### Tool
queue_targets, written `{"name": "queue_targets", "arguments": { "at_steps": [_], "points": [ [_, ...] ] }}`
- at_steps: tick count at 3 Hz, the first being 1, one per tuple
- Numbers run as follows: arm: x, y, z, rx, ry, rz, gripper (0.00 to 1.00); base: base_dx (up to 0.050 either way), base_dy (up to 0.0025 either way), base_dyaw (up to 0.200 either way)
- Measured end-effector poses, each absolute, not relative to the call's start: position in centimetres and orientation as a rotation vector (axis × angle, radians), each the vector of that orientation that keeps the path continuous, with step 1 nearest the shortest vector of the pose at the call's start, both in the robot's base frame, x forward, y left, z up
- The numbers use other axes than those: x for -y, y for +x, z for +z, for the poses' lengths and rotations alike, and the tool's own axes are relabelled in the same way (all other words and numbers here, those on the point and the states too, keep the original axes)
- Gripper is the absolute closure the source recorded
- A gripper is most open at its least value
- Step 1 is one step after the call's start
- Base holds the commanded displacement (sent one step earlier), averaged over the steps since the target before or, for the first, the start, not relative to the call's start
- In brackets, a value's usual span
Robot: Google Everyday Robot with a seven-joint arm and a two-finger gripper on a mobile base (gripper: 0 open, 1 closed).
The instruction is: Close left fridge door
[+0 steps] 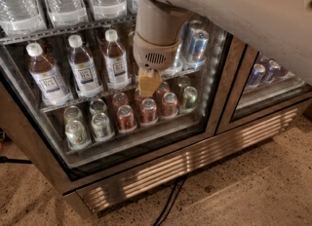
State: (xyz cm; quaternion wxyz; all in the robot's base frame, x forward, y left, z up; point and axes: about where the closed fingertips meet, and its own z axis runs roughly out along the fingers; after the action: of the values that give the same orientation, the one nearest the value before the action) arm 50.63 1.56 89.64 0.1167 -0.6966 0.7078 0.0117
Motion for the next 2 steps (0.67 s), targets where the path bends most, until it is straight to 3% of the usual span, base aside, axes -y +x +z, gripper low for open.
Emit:
{"name": "queue_targets", "arguments": {
  "at_steps": [1,2],
  "points": [
    [-1.56,50.63,89.64,-2.072,-2.039,0.034,1.0,-0.05,0.00009,-0.001],
    [-1.56,50.63,89.64,-2.072,-2.039,0.034,1.0,0.0,0.00003,-0.2]
  ]
}}
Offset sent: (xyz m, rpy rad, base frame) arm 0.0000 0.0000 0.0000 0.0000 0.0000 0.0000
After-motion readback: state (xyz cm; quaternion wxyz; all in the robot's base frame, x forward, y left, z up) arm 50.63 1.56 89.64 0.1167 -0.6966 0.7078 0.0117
